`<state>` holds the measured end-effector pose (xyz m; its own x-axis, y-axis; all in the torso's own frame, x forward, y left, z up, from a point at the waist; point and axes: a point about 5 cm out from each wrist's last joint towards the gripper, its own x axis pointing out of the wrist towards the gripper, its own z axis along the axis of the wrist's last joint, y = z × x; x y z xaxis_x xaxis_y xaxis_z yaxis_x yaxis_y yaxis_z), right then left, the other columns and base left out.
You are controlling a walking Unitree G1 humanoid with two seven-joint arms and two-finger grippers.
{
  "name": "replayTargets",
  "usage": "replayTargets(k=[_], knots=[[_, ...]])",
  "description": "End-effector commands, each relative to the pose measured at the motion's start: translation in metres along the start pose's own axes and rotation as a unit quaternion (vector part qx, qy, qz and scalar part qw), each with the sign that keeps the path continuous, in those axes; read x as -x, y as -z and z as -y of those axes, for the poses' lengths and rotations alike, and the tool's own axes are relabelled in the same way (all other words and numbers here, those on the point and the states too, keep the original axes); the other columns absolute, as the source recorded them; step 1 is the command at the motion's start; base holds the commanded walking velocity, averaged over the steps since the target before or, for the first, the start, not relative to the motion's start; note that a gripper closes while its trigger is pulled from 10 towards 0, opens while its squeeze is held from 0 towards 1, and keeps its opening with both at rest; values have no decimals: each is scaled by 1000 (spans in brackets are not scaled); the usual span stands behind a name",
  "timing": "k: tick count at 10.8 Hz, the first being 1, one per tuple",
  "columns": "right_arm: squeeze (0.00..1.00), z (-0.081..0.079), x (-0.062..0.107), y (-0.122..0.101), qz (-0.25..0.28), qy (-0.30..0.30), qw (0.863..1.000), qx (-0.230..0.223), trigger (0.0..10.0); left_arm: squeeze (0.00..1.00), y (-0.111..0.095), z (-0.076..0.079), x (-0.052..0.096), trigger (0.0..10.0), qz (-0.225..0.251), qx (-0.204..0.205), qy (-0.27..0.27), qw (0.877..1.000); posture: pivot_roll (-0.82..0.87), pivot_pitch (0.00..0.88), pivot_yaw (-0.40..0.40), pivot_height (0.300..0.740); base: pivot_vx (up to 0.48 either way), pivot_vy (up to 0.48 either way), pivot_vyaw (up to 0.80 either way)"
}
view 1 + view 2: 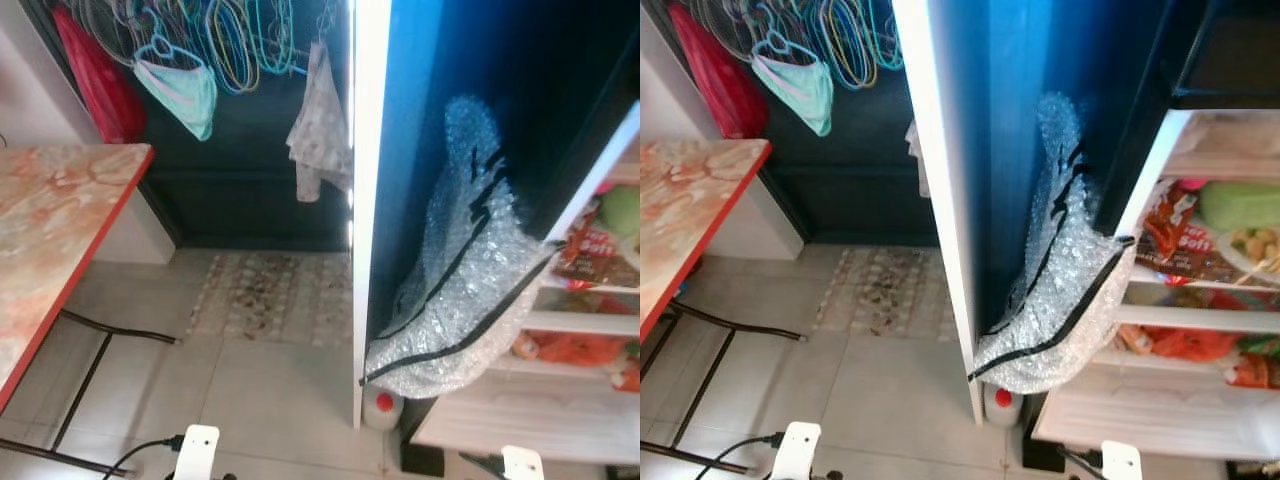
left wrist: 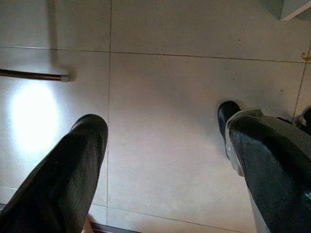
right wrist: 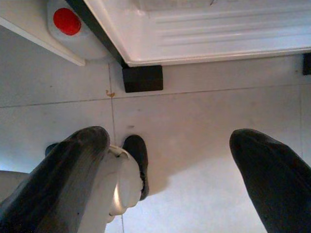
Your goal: Restocking fridge
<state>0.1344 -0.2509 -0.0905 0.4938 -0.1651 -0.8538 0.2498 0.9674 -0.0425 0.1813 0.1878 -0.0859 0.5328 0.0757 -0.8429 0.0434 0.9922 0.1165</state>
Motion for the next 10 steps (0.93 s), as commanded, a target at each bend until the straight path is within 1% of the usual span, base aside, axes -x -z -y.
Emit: replayTargets(k=[1, 5, 7, 8, 10], knots=[[0, -1, 1, 7, -10, -3, 1000, -1, 10000, 0, 9, -4, 1, 10000, -15, -6, -6, 1000, -101, 9, 98, 740, 0, 0, 0], [0, -2, 1, 5, -6, -3, 1000, -11, 10000, 0, 13, 0, 2, 10000, -18, 2, -6, 1000, -95, 45, 94, 740, 0, 406, 0], [0, -1, 1, 4, -5, -4, 1000, -12, 10000, 0, 10, 0, 1, 10000, -14, 3, -6, 1000, -97, 52, 80, 740, 0, 405, 0], [0, 1, 1, 4, -4, -2, 1000, -8, 10000, 0, 4, 6, 0, 10000, -7, 5, -3, 1000, -93, 53, 68, 740, 0, 405, 0], [0, 4, 1, 4, -4, 2, 1000, -5, 10000, 0, 4, 9, 0, 10000, -6, 6, 0, 1000, -93, 54, 64, 740, 0, 405, 0]])
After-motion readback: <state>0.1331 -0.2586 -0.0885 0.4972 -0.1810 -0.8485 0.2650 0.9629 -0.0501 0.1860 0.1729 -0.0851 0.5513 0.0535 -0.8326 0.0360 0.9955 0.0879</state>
